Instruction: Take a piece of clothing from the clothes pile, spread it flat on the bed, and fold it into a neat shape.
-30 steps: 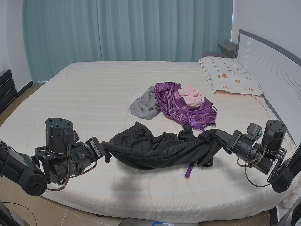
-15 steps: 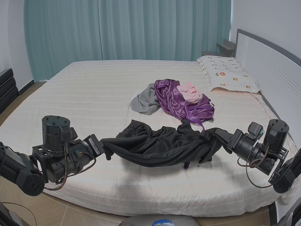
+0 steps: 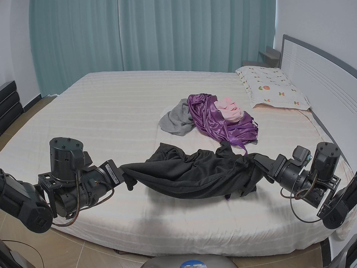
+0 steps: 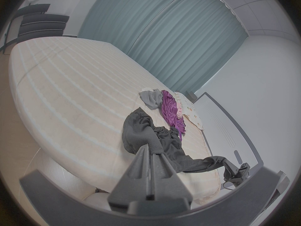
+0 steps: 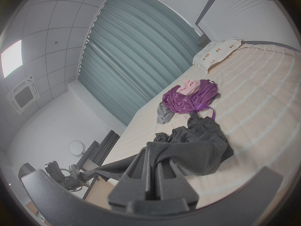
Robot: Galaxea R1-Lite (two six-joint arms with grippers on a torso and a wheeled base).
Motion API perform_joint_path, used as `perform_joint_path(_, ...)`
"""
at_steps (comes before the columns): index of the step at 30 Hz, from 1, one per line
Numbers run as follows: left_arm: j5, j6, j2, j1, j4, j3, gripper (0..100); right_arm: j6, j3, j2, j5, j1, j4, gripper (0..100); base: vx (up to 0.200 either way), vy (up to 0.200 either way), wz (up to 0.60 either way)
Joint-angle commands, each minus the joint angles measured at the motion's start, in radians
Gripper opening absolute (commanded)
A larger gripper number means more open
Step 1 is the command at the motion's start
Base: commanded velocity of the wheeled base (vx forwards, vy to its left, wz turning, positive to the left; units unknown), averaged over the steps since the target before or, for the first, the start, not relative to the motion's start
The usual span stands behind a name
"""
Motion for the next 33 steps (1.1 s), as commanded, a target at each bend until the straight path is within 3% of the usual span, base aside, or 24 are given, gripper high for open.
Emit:
perform_joint_path(1, 0.0, -0.001, -0.002, -0.001, -0.001, 0.0, 0, 0.001, -0.001, 0.015, 0.001, 0.002, 0.0, 0, 0.0, 0.2, 0.0)
perform_joint_path(33, 0.0, -0.001, -0.022, -0.001, 0.001, 0.0, 0, 0.006, -0.009, 0.012, -0.001, 0.006, -0.003, 0, 0.0, 0.2, 0.0)
